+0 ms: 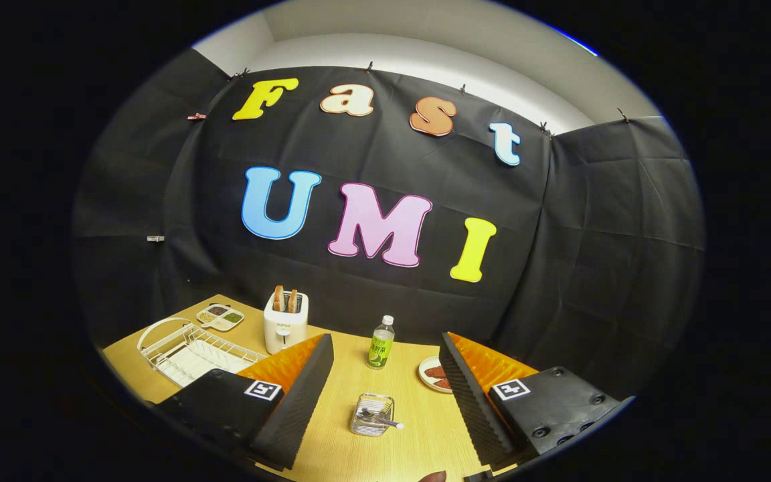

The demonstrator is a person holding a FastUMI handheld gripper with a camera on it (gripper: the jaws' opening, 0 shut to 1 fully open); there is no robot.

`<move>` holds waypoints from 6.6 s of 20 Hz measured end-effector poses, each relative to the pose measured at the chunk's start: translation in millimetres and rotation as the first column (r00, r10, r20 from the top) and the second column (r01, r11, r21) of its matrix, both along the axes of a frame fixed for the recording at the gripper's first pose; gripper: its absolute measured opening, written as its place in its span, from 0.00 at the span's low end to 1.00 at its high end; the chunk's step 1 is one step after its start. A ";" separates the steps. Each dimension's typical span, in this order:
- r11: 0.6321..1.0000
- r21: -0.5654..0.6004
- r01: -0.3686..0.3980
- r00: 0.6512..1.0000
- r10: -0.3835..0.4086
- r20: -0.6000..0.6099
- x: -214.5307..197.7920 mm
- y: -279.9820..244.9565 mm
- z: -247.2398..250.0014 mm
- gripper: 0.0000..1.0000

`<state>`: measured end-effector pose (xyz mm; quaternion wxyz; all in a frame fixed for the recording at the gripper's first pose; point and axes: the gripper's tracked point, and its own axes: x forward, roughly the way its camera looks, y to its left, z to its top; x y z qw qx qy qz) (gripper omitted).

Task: Take the plate from the dish rack, then take the spoon from the basket and place it into the plate.

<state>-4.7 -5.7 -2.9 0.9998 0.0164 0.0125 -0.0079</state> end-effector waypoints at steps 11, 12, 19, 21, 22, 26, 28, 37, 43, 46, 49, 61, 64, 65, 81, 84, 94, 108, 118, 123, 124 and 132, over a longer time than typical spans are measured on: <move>0.997 0.005 -0.083 0.993 0.083 -0.089 20.1 39.5 -0.8 0.98; 0.995 0.006 -0.103 0.989 0.103 -0.109 24.4 48.1 -3.0 0.98; 0.979 0.041 -0.202 0.932 0.204 -0.300 60.4 115.4 -33.1 0.98; 0.976 0.050 -0.211 0.905 0.214 -0.367 71.8 132.3 -48.8 0.98; 0.975 0.056 -0.213 0.889 0.217 -0.402 78.8 140.3 -58.0 0.98; 0.977 0.129 -0.172 0.809 0.214 -0.547 100.0 163.5 -101.0 0.97; 0.978 0.162 -0.134 0.781 0.205 -0.590 111.5 169.9 -120.1 0.96; 0.986 0.167 -0.025 0.648 0.143 -0.748 129.0 177.1 -195.2 0.61; 0.986 0.156 0.053 0.631 0.088 -0.771 133.1 175.4 -197.6 0.27; 0.993 0.111 0.036 0.636 0.063 -0.769 135.5 176.8 -192.8 0.26; 0.999 0.032 0.024 0.660 0.008 -0.752 144.1 176.3 -178.4 0.26; 0.968 0.248 0.051 0.744 0.129 -0.655 121.5 148.5 -134.1 0.25; 0.947 0.320 0.039 0.750 0.184 -0.636 96.1 128.7 -132.5 0.25; 0.944 0.329 0.030 0.753 0.195 -0.628 86.1 119.8 -132.6 0.25; 0.823 0.563 0.069 0.634 0.400 -0.663 -83.1 44.7 -235.5 0.25; 0.784 0.615 0.086 0.602 0.451 -0.659 -89.6 52.2 -272.2 0.25; 0.737 0.670 0.090 0.567 0.515 -0.643 -76.0 65.3 -344.5 0.25; 0.781 0.604 0.159 0.558 0.434 -0.707 -66.1 52.8 -372.6 0.42; 0.854 0.517 0.057 0.727 0.319 -0.608 -20.8 21.5 -305.8 0.68; 0.924 0.380 -0.041 0.802 0.257 -0.539 20.9 -0.9 -256.3 0.78; 0.933 0.356 -0.056 0.804 0.253 -0.538 29.0 -3.3 -253.6 0.80; 0.949 0.288 -0.126 0.774 0.276 -0.571 78.4 -5.5 -268.8 0.79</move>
